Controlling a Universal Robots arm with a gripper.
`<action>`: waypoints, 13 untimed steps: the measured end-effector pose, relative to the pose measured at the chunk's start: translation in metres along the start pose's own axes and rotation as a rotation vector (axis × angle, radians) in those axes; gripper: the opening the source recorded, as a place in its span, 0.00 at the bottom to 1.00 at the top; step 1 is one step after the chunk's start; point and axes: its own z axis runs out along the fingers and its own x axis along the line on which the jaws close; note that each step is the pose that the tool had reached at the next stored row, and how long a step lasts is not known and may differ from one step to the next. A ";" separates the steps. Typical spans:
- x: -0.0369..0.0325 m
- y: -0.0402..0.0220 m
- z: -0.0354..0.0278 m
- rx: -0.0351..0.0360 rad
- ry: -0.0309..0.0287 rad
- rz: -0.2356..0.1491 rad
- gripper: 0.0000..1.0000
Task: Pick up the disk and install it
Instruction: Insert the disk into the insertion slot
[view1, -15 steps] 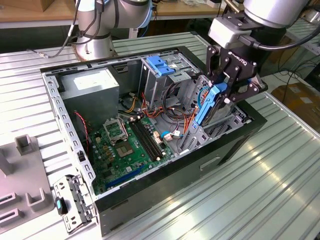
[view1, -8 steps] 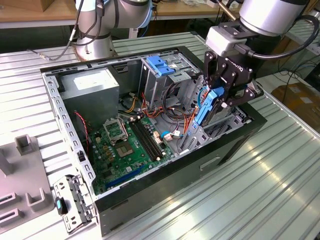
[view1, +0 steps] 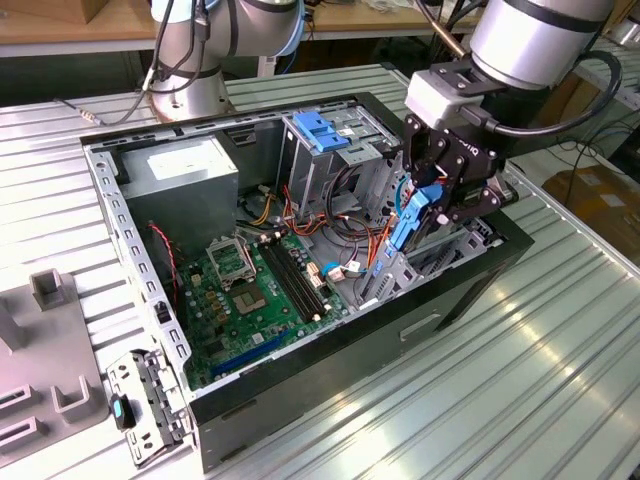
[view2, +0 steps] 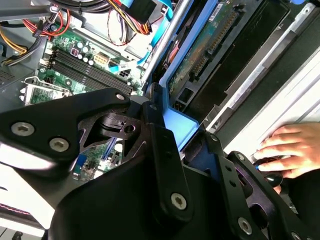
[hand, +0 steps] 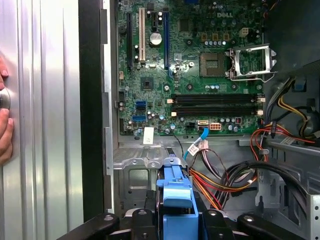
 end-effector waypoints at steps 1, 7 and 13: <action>0.0000 0.0000 0.0001 0.0000 0.0001 0.000 0.37; 0.0003 0.0000 0.0018 0.0000 0.0000 0.000 0.37; 0.0005 0.0000 0.0031 0.0000 0.0000 0.000 0.51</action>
